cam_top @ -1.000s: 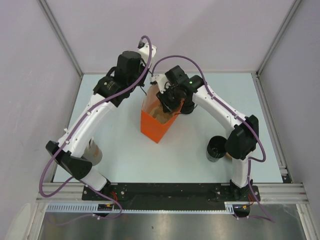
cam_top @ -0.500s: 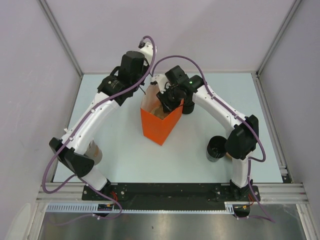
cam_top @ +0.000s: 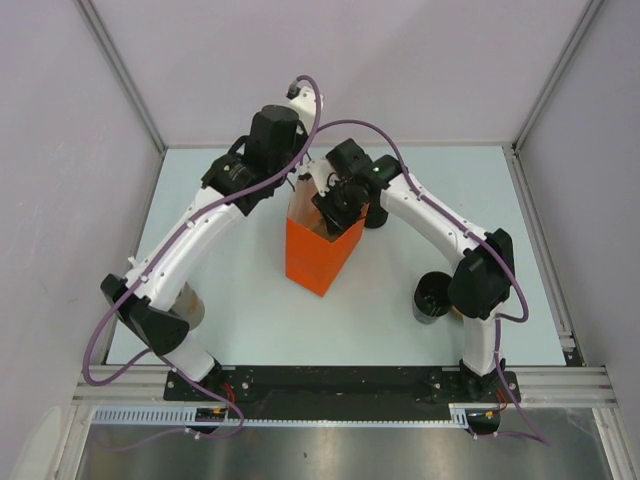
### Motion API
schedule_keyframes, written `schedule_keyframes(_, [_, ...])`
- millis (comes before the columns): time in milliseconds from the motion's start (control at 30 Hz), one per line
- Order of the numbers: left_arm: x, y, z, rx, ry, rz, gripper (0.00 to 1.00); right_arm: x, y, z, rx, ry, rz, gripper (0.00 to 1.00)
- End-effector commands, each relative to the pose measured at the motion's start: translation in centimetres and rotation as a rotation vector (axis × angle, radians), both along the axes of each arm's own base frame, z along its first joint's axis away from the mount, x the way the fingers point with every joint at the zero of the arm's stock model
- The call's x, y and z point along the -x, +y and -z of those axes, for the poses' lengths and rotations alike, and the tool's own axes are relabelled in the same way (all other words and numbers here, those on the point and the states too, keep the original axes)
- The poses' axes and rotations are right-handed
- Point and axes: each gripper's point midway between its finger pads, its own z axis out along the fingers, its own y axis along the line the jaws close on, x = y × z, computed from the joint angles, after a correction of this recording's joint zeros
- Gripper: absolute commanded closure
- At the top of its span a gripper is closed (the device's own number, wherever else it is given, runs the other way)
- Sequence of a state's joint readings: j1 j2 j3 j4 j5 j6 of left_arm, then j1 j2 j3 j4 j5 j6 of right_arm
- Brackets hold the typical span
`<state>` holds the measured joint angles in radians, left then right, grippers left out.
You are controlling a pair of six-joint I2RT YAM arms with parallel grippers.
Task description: Pack the takeout coffee
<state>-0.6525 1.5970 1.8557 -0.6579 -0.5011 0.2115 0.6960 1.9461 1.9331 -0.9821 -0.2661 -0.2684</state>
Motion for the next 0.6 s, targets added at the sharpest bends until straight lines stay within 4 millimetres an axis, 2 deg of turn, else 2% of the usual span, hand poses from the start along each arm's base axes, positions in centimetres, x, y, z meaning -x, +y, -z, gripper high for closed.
schedule_keyframes(0, [0.2,0.7,-4.8,0.034,-0.136,-0.046,0.99,0.7,-0.5,1.1,0.038,0.019,-0.021,0.73])
schedule_keyframes(200, [-0.3,1.7,-5.4,0.006,-0.167,-0.112,0.99,0.9,-0.6,1.2,0.033,0.016,-0.027,0.73])
schedule_keyframes(367, [0.0,1.6,-6.2,0.025,-0.181,-0.102,0.99,1.2,-0.8,2.7,0.06,0.044,-0.027,0.73])
schedule_keyframes(567, [0.4,1.1,-6.7,0.034,-0.19,-0.08,0.99,1.4,-0.5,3.3,0.068,0.056,-0.032,0.73])
